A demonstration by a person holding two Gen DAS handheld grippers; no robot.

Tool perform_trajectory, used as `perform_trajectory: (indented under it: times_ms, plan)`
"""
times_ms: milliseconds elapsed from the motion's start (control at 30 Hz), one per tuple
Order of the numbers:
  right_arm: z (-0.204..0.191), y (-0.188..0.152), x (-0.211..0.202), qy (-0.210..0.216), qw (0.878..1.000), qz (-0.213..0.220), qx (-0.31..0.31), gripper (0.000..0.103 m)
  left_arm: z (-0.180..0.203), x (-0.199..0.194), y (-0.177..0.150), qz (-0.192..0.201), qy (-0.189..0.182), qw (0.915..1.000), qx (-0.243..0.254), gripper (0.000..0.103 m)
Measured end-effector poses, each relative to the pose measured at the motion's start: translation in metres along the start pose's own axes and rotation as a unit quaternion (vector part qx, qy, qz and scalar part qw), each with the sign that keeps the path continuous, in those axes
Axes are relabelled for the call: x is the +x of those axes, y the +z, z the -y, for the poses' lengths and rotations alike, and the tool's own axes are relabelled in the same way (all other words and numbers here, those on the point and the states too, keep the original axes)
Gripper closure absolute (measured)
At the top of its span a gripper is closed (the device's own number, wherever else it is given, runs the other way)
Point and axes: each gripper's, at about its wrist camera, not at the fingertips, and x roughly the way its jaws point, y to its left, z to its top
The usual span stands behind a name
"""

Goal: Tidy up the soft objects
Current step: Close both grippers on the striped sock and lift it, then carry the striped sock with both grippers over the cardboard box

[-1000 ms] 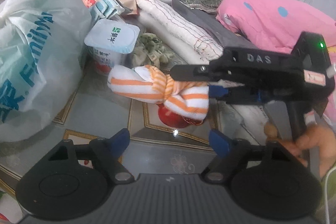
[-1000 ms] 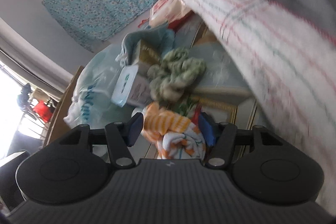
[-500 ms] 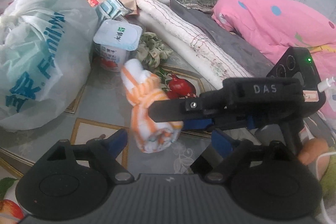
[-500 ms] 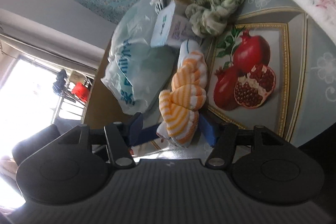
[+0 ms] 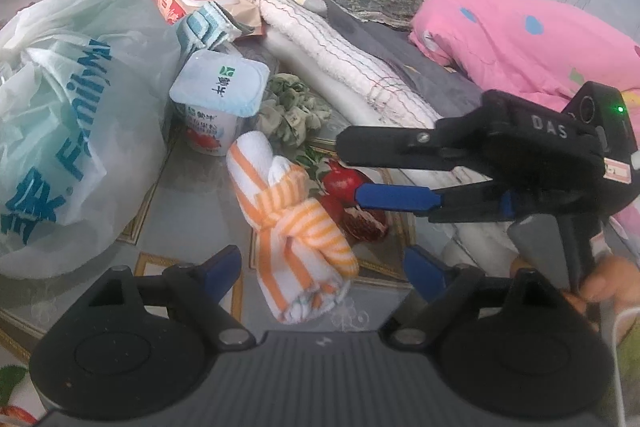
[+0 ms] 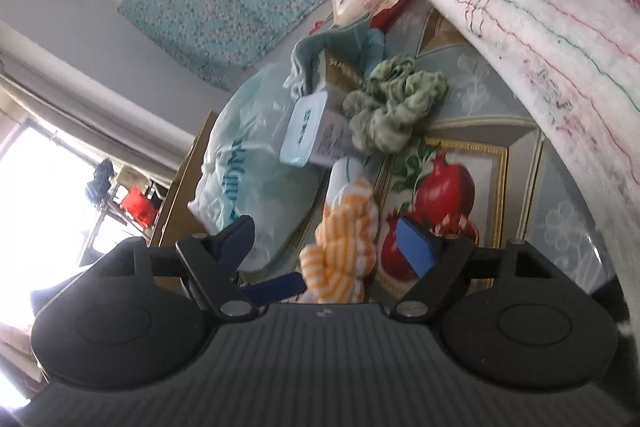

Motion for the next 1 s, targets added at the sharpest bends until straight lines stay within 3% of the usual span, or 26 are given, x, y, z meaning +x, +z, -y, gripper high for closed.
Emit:
perform_trajectory:
  times_ms: [167, 300, 500, 667, 1000]
  plan:
    - [0.001, 0.001, 0.029, -0.010, 1.000, -0.017, 0.006, 0.033, -0.001, 0.012, 0.009, -0.012, 0.023, 0.9997, 0.001, 0.017]
    - [0.001, -0.003, 0.040, -0.013, 1.000, -0.028, 0.005, 0.042, -0.005, 0.025, 0.012, -0.033, 0.035, 0.9988, -0.004, 0.027]
    - [0.005, -0.006, 0.039, -0.004, 0.999, -0.030, 0.013, 0.050, 0.000, 0.028, 0.014, -0.030, 0.045, 0.9985, 0.008, 0.041]
    - [0.006, -0.010, 0.035, 0.005, 0.999, -0.028, 0.020, 0.050, 0.004, 0.026, 0.013, -0.025, 0.047, 0.9985, 0.014, 0.051]
    - [0.002, -0.020, 0.021, 0.018, 0.999, -0.023, 0.027, 0.049, 0.011, 0.013, 0.005, -0.016, 0.046, 0.9985, 0.024, 0.054]
